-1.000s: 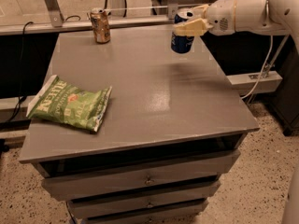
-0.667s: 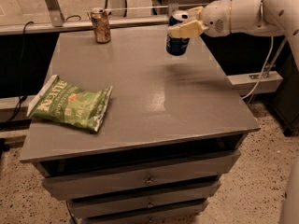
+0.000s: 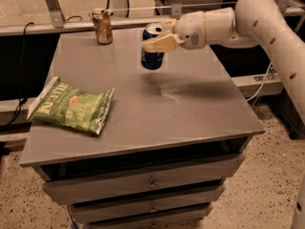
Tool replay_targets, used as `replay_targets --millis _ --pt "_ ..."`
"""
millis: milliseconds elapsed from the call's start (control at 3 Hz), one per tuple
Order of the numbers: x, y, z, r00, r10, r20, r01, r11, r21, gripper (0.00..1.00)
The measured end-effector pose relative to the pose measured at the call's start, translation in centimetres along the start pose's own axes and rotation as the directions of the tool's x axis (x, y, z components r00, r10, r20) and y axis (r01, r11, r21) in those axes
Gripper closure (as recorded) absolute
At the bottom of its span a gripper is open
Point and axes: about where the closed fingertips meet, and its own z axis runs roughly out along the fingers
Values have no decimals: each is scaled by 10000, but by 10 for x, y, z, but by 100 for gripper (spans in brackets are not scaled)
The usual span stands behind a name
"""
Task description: Move pepsi can near green jalapeno chip bag
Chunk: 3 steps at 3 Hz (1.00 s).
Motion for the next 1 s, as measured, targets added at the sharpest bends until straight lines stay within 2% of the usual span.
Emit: replay_targets --millis 333,667,1000 --pt "6 32 36 10000 -45 74 51 9963 -861 100" --pt "12 57 63 9999 -158 49 164 9879 -1545 100" --pt "17 70 77 10000 53 -39 -59 9818 -1899 82"
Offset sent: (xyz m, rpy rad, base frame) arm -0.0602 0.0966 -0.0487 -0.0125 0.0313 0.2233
